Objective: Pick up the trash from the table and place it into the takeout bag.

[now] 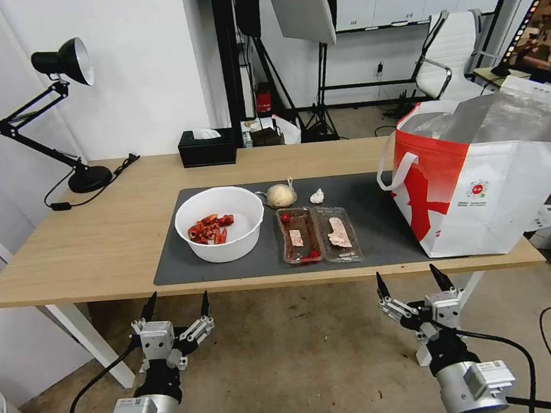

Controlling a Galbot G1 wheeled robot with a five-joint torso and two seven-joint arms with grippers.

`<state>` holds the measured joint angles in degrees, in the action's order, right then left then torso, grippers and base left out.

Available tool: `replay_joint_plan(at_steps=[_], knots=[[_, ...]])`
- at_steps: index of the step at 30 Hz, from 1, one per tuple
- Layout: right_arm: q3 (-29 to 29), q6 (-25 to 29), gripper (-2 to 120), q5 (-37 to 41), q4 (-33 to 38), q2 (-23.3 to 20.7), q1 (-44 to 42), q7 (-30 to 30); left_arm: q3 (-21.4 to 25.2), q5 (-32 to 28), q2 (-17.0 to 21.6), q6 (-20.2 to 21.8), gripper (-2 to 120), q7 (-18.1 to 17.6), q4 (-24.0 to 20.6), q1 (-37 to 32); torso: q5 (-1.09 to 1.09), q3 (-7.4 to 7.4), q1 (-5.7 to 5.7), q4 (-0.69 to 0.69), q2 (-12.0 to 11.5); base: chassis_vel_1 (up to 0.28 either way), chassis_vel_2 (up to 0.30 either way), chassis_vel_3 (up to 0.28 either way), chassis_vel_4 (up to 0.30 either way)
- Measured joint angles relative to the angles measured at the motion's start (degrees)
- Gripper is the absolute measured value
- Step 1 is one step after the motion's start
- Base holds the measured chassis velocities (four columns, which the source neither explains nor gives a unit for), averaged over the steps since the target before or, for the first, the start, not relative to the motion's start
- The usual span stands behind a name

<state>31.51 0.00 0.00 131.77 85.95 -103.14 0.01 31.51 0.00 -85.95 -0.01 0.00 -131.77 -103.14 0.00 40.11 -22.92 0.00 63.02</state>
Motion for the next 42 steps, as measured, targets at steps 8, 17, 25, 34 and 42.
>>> replay_joint_plan(at_steps=[8,17,25,34,42], knots=[[0.0,0.0,100,0.0,0.0,0.0,0.0,0.0,0.0,0.0,0.0,0.0,100,0.0,0.0,0.0,0.00,0.00,0.00,0.00,0.0,0.000,0.000,0.000,0.000],[0.0,0.0,100,0.0,0.0,0.0,0.0,0.0,0.0,0.0,0.0,0.0,100,0.0,0.0,0.0,0.00,0.00,0.00,0.00,0.0,0.000,0.000,0.000,0.000],[0.5,-1.3,100,1.4,0.1,-1.1,0.3,-0.1,0.5,-1.4,0.5,1.2,100,-0.3,-0.4,0.3,0.00,0.00,0.00,0.00,0.0,0.000,0.000,0.000,0.000],[7.7,-16.3,100,16.7,1.8,-13.5,4.3,-2.2,5.3,-13.2,5.2,8.4,100,-4.0,-4.4,3.4,0.01,0.00,0.00,0.00,0.0,0.000,0.000,0.000,0.000],[12.8,-26.9,100,27.5,3.0,-22.3,7.1,-3.6,7.9,-19.7,8.2,3.4,100,-5.5,-6.5,5.1,-0.01,0.00,0.00,0.01,0.0,0.000,0.000,0.000,0.000]])
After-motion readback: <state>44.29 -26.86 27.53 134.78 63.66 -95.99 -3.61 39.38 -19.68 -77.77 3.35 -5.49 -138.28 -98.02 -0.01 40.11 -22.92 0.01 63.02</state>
